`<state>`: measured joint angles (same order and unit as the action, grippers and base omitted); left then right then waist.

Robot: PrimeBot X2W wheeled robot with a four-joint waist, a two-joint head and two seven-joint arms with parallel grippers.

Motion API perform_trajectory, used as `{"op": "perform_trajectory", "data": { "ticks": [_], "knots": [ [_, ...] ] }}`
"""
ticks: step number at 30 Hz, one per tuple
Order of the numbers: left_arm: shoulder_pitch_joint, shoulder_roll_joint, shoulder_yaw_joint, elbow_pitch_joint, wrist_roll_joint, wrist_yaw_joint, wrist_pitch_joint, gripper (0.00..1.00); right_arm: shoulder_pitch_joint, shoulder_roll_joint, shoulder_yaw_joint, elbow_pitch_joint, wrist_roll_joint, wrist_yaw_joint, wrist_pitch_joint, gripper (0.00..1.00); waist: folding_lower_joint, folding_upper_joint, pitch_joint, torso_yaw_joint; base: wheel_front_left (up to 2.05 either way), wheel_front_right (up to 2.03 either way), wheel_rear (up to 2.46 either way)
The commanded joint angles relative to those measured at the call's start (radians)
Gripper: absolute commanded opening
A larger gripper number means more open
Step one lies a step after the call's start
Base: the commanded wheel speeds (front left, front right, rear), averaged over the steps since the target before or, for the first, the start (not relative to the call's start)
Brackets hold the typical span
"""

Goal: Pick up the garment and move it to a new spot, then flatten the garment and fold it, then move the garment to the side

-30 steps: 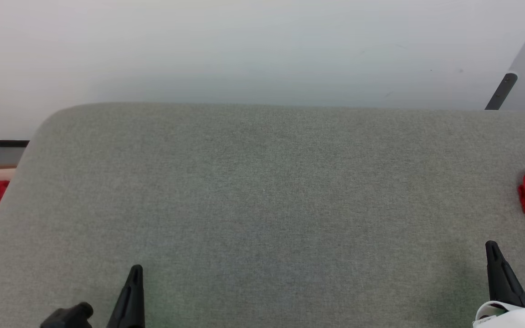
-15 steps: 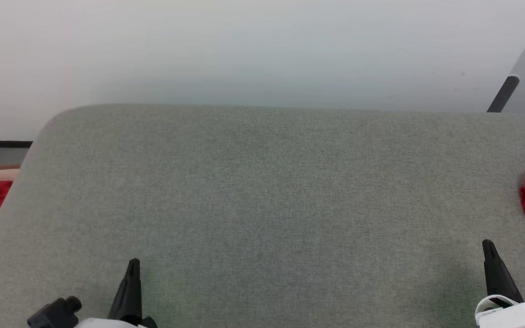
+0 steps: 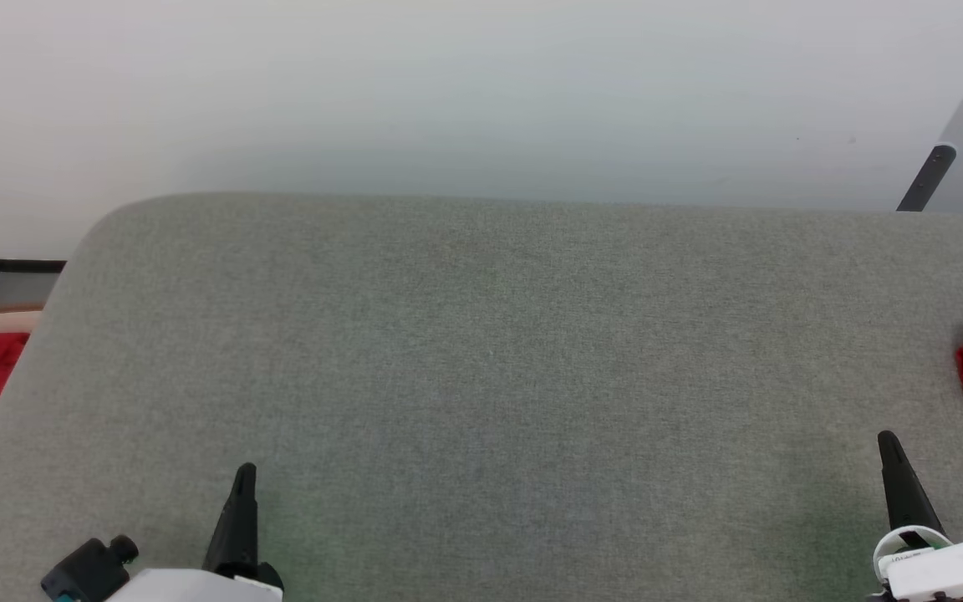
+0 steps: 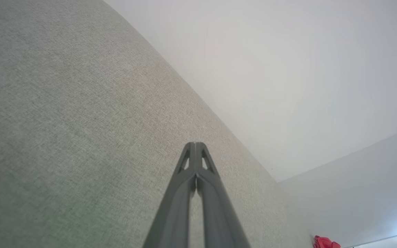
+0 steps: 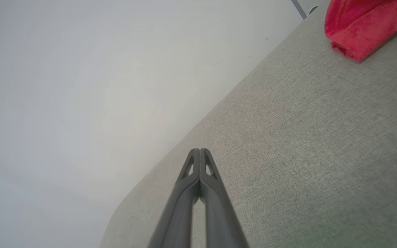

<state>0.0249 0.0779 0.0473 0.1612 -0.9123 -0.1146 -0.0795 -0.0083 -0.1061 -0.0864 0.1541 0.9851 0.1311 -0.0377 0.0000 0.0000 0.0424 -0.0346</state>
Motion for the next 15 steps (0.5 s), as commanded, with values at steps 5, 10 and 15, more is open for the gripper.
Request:
{"op": "perform_trajectory", "data": {
  "ticks": [5,10,15],
  "knots": [
    [-0.029,0.001,0.010,0.001,-0.083,-0.008,0.019,0.00,-0.027,0.004,-0.005,0.002,0.072,0.000,0.015,0.00,0.0000,0.0000,-0.003,0.003,0.00,0.00,0.00],
    [-0.038,0.000,0.014,0.009,-0.141,-0.009,0.034,0.00,-0.035,0.008,-0.006,0.009,0.123,0.000,0.028,0.00,0.0000,0.0000,-0.005,0.005,0.00,0.00,0.00],
    [-0.049,-0.002,0.017,0.016,-0.196,-0.010,0.049,0.00,-0.040,0.012,-0.008,0.017,0.174,0.000,0.039,0.00,0.0000,0.0000,-0.008,0.007,0.00,0.00,0.00]
  ]
}}
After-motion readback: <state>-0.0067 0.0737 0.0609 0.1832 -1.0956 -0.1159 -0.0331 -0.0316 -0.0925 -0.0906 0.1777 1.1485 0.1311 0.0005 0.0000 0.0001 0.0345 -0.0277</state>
